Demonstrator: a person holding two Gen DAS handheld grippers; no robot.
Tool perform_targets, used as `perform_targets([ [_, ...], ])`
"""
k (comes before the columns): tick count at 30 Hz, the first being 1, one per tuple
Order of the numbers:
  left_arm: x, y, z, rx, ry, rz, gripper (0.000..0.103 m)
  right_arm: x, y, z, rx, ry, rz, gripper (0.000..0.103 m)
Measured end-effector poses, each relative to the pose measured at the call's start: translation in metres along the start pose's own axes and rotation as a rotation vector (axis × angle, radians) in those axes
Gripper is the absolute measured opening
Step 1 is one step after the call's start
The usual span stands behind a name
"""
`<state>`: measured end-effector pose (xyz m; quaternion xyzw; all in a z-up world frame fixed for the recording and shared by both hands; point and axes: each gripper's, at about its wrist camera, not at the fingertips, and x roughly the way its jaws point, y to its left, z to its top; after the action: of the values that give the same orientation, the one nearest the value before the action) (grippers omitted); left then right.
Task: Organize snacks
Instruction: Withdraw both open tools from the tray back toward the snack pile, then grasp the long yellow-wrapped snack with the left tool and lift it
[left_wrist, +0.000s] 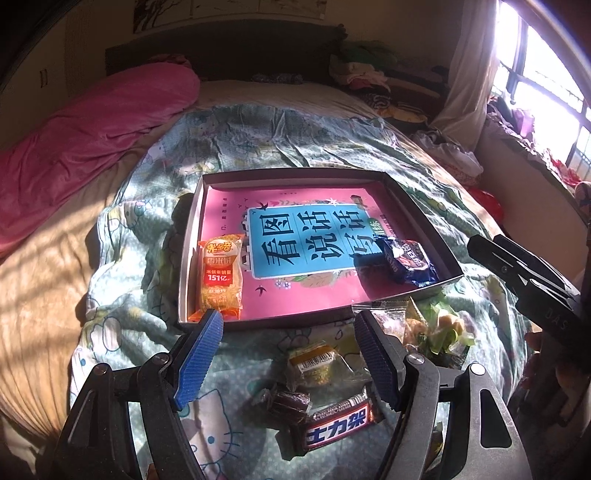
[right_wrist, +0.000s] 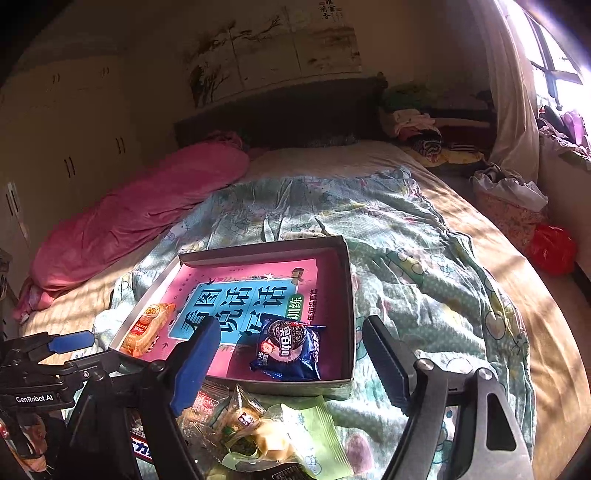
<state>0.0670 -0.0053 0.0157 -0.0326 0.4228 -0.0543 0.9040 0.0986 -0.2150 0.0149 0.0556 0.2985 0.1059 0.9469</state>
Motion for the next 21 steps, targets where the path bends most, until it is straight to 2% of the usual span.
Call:
perform_targets([
  [13,-0.01,-0.028,-0.03,0.086,0.059,-0.074,0.075,-0.013,0.004,-0.012,-0.009,0.029,-0.002,0.079],
  [21,-0.016,-0.04,-0.057,0.136,0.13,-0.163,0.075,-0.023,-0.006,-0.021,0.022,0.046,-0.011,0.079],
])
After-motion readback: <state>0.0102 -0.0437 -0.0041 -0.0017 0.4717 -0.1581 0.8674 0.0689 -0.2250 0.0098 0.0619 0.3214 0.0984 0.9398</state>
